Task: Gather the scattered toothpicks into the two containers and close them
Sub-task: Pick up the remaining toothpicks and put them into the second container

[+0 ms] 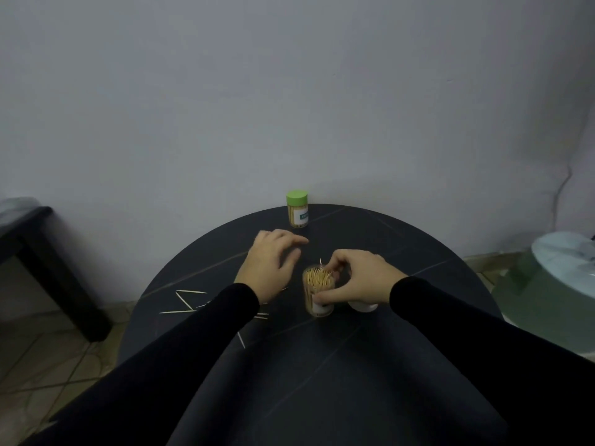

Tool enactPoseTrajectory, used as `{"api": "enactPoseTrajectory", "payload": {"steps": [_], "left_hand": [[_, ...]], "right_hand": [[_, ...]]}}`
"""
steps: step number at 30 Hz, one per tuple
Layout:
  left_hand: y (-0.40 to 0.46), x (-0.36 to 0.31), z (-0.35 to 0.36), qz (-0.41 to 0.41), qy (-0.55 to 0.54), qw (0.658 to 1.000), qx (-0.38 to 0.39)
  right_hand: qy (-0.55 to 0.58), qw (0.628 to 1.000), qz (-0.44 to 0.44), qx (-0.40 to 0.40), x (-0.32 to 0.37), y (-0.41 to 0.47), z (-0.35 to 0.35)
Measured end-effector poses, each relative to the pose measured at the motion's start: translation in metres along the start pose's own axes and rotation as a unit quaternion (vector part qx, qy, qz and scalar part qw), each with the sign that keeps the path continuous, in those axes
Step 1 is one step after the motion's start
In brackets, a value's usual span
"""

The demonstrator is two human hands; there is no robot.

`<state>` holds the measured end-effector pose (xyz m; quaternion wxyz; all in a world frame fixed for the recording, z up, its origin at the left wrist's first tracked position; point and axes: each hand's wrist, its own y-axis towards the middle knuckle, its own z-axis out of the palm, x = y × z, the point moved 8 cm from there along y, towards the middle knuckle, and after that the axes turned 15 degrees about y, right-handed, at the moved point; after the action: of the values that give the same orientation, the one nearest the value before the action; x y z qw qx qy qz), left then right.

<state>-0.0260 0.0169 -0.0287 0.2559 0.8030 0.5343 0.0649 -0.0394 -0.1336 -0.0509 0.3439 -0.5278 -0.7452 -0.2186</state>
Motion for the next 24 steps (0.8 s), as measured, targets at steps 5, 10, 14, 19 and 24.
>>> {"api": "enactPoseTrajectory", "payload": {"steps": [5,10,14,19,24], "left_hand": [[0.007,-0.018,0.072,0.103,0.117,0.963,0.219],[0.029,-0.013,0.071,0.134,0.2,0.943,0.229],[0.029,0.01,0.057,0.123,0.25,0.937,0.209],[0.011,0.042,0.038,0.063,0.234,0.947,0.211],[-0.002,0.045,0.03,0.053,0.201,0.955,0.209]], "right_hand": [[-0.023,0.999,-0.017,-0.018,-0.003,0.003,-0.005],[-0.03,0.999,-0.023,-0.018,-0.004,0.007,-0.004],[-0.027,0.999,-0.025,-0.018,-0.006,0.011,0.002],[-0.003,0.999,-0.026,-0.021,-0.006,0.016,0.013],[-0.006,0.999,-0.036,-0.022,0.002,0.015,0.016]]}}
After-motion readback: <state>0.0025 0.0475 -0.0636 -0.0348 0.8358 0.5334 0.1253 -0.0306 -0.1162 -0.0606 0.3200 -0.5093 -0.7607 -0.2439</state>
